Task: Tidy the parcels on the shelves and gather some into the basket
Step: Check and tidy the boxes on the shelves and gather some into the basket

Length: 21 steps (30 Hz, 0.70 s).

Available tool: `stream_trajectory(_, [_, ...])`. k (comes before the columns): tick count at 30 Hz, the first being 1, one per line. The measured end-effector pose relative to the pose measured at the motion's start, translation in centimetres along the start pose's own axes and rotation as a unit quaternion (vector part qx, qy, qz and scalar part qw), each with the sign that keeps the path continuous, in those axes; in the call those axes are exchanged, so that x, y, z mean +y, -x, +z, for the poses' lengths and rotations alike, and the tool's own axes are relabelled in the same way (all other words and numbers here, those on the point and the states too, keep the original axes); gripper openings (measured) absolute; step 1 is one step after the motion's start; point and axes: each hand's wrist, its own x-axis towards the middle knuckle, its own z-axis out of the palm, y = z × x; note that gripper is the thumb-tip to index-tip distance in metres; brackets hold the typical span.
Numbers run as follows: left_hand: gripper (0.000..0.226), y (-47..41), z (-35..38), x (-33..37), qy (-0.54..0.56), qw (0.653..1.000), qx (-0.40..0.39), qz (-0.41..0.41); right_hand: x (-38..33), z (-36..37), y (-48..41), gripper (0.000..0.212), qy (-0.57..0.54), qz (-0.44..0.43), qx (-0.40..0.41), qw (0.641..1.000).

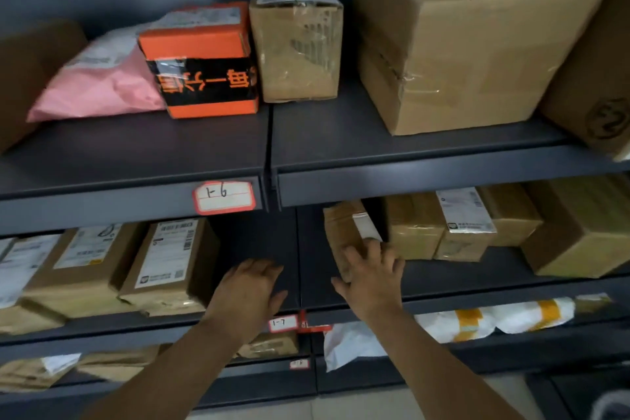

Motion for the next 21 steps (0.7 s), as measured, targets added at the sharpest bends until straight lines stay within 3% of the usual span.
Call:
stream_trajectory(5, [0.052,0.4,1.1,0.6,0.040,0.998,-0.019,-0.039,-0.1,0.4,-0.6,0.055,-0.044,-0.017,0.097,0.994])
stream_trajectory(9, [0.053,0.8,0.6,1.1,0.104,0.992,-0.019,-0.064,0.9,0.9,0.0,0.069,-0.172,0.013,0.055,0.983])
stream_trajectory(11, [0.056,0.7,0.2,1.3,0.177,0.980,-0.021,-0.091,0.8,0.1,0.3,0.068,-0.299,0.025,0.026,0.954])
stream_trajectory(12, [0.058,0.6,0.0,1.4,0.224,0.968,-0.021,-0.113,0.7,-0.6,0.4,0.061,-0.399,0.044,-0.011,0.916])
stream_trajectory(13, [0.061,0.4,-0.1,1.6,0.273,0.952,-0.021,-0.138,0.4,-1.3,0.5,0.052,-0.518,0.075,-0.071,0.849])
stream_trajectory(16, [0.072,-0.2,-0.8,2.4,0.447,0.871,-0.044,-0.198,0.3,-2.9,1.6,0.036,-0.773,0.163,-0.223,0.571])
stream_trajectory(17, [0.072,-0.3,-1.2,2.8,0.507,0.834,-0.061,-0.208,0.5,-3.1,1.9,0.037,-0.800,0.171,-0.252,0.517])
stream_trajectory(19, [0.058,-0.1,-1.9,3.4,0.622,0.750,-0.099,-0.204,0.7,-3.3,2.5,0.041,-0.809,0.175,-0.285,0.484])
stream_trajectory(21, [0.041,0.3,-2.2,4.1,0.696,0.680,-0.128,-0.192,0.8,-3.2,2.9,0.040,-0.804,0.178,-0.293,0.486])
